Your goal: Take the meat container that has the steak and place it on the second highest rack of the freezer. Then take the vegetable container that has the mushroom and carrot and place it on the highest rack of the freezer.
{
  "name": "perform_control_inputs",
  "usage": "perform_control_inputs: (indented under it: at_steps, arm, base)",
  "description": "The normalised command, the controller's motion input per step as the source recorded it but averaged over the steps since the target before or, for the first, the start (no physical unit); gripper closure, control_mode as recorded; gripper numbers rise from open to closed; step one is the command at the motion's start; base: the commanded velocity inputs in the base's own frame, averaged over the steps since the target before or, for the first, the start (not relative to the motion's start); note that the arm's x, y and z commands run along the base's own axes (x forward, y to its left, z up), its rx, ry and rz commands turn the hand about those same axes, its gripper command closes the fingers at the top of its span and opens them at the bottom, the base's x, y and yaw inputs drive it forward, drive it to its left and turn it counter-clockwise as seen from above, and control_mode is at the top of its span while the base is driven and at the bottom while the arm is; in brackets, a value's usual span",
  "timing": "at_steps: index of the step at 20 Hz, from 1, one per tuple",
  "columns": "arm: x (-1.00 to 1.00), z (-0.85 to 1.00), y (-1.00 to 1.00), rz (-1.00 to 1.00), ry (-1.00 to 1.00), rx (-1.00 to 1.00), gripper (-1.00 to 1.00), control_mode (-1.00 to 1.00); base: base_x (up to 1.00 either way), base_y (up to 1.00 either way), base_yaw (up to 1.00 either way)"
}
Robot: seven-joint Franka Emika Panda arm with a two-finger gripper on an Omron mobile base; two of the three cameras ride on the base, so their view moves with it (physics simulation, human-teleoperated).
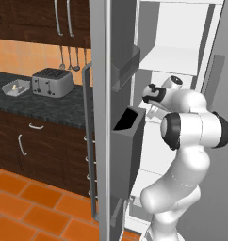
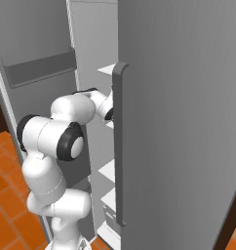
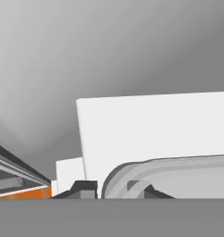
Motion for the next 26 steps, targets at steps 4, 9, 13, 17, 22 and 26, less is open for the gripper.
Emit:
perform_control_inputs:
  at_steps: [4, 9, 13, 17, 22, 26]
  arm:
    - [0.09, 0.0, 0.0, 0.0, 0.0, 0.0, -1.0, -1.0]
    - [0.14, -0.16, 0.0, 0.01, -0.06, 0.0, -1.0, -1.0]
    - [0.14, -0.29, -0.04, 0.01, -0.11, 0.0, -1.0, -1.0]
    - [-0.01, -0.08, 0.0, 0.0, -0.05, 0.0, -1.0, -1.0]
    - [-0.01, 0.21, 0.05, 0.0, -0.07, -0.09, -1.0, -1.0]
    - [-0.15, 0.18, 0.0, 0.0, -0.2, -0.05, -1.0, -1.0]
  base:
    - [0.0, 0.0, 0.0]
    - [0.0, 0.0, 0.0]
    - [0.0, 0.0, 0.0]
    - [0.0, 0.0, 0.0]
    - [0.0, 0.0, 0.0]
    - [0.0, 0.0, 0.0]
